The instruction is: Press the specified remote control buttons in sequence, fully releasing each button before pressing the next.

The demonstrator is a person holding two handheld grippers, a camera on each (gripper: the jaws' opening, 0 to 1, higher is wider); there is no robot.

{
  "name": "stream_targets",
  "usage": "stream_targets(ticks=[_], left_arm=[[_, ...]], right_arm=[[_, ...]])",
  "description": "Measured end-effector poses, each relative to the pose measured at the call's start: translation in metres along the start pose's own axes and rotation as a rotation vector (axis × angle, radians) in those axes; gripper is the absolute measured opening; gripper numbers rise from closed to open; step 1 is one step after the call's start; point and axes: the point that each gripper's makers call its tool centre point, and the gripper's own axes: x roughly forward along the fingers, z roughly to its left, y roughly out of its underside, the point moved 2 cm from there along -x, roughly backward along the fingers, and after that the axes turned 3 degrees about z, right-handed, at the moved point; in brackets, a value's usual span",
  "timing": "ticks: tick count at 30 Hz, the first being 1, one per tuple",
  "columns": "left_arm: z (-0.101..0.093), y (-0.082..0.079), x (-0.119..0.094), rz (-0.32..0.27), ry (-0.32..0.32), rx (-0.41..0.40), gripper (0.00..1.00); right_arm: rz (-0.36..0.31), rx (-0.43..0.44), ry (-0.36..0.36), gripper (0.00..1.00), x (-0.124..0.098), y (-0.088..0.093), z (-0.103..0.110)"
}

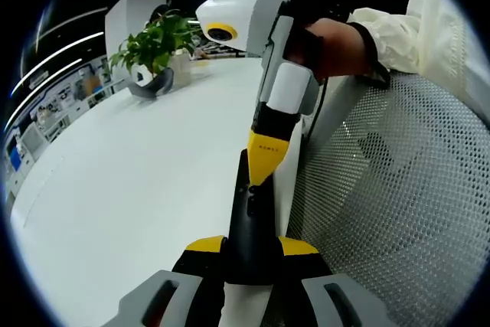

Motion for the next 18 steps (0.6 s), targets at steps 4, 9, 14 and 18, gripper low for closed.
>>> stream_targets(ticks=[4, 9, 14, 18], left_arm=[[-0.0002, -0.0002, -0.0001, 0.000, 0.000, 0.000, 0.24], [-0.0003, -0.0004, -0.0001, -0.001, 0.000, 0.000, 0.24], [-0.0002, -0.0001, 0.0000, -0.001, 0.000, 0.000, 0.24], [-0.0004, 0.0000, 0.0000, -0.002, 0.001, 0.000, 0.24]], right_arm=[[0.015, 0.002, -0.012, 0.00, 0.0000, 0.0027, 0.0033], [0.048, -0.011, -0.010, 0.00, 0.0050, 0.0056, 0.0034], [0.055, -0.022, -0.002, 0.00, 0.0065, 0.0059, 0.0012], [0.056, -0.018, -0.005, 0.00, 0.0072, 0.0059, 0.0004]])
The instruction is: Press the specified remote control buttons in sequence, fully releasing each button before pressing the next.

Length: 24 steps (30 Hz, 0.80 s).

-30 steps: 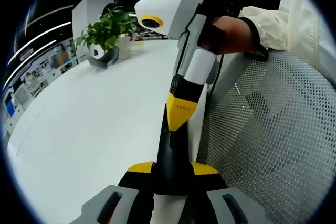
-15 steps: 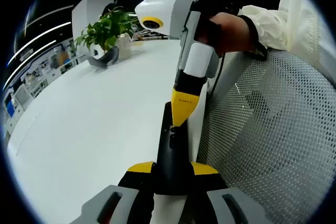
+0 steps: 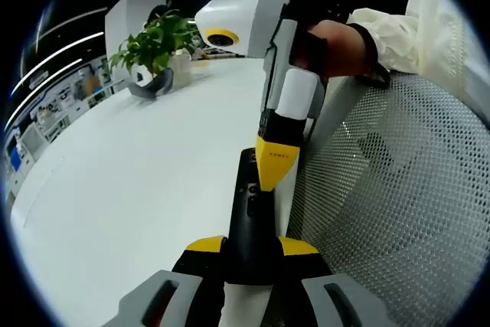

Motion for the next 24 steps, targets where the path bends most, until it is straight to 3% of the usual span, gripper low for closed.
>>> stream_targets(ticks=[24], left_arm=[[-0.0007, -0.0005, -0.0003, -0.004, 0.003, 0.001, 0.25]], right_arm=[[0.012, -0.080, 0.020, 0.00, 0.0009, 0.0060, 0.0060]])
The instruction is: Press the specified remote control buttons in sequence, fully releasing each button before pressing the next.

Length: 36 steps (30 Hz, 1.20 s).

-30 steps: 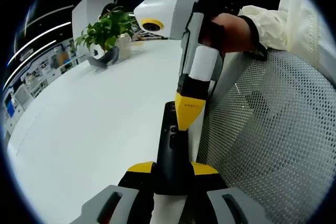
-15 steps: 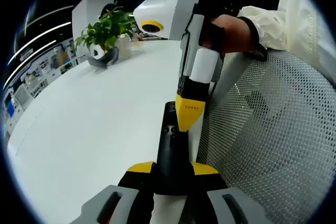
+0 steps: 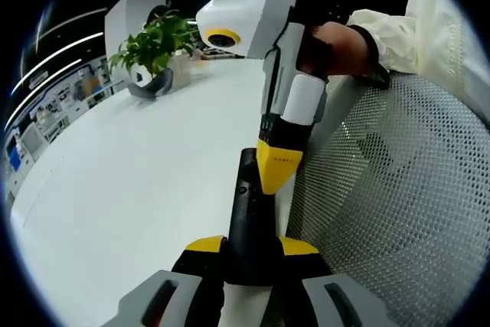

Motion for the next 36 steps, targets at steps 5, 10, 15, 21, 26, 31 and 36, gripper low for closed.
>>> stream_targets(ticks=[5, 10, 15, 21, 26, 31, 36], left_arm=[[0.000, 0.000, 0.000, -0.002, 0.000, -0.001, 0.25], [0.000, 0.001, 0.000, -0.004, 0.000, -0.002, 0.25], [0.000, 0.000, 0.000, -0.006, -0.002, -0.003, 0.25], [0.001, 0.000, 0.000, -0.006, -0.002, -0.001, 0.25], [0.001, 0.000, 0.000, -0.004, -0.002, 0.001, 0.25], [0.001, 0.000, 0.000, -0.003, -0.003, 0.001, 0.25], [0.000, 0.000, 0.000, 0.000, -0.002, 0.002, 0.25]], right_arm=[[-0.004, 0.002, -0.002, 0.00, 0.001, 0.001, -0.001], [-0.005, 0.005, -0.011, 0.00, 0.001, 0.000, -0.001], [0.001, 0.071, -0.059, 0.00, 0.000, -0.001, -0.002], [-0.027, 0.096, -0.094, 0.00, -0.001, -0.007, 0.004], [-0.065, 0.116, -0.116, 0.00, -0.004, -0.013, 0.004], [-0.076, 0.130, -0.142, 0.00, -0.001, -0.017, 0.006], [-0.067, 0.112, -0.142, 0.00, 0.006, -0.017, 0.007]])
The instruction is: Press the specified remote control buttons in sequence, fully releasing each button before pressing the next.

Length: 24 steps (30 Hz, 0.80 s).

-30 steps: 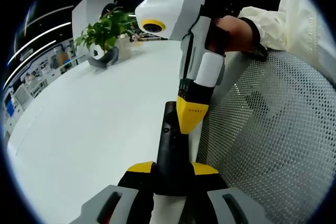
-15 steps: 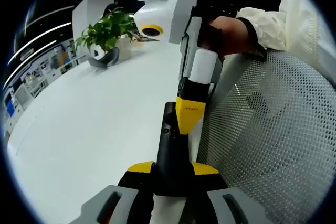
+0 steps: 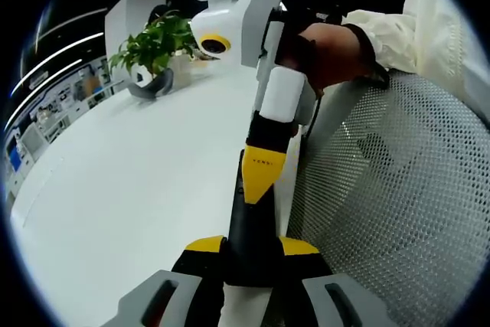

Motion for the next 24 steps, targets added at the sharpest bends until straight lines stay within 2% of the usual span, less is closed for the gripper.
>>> stream_targets(ticks=[24], left_arm=[[0.0002, -0.0002, -0.0001, 0.001, -0.001, 0.000, 0.25]], right_arm=[[-0.027, -0.042, 0.002, 0.00, -0.0002, 0.0014, 0.0008]])
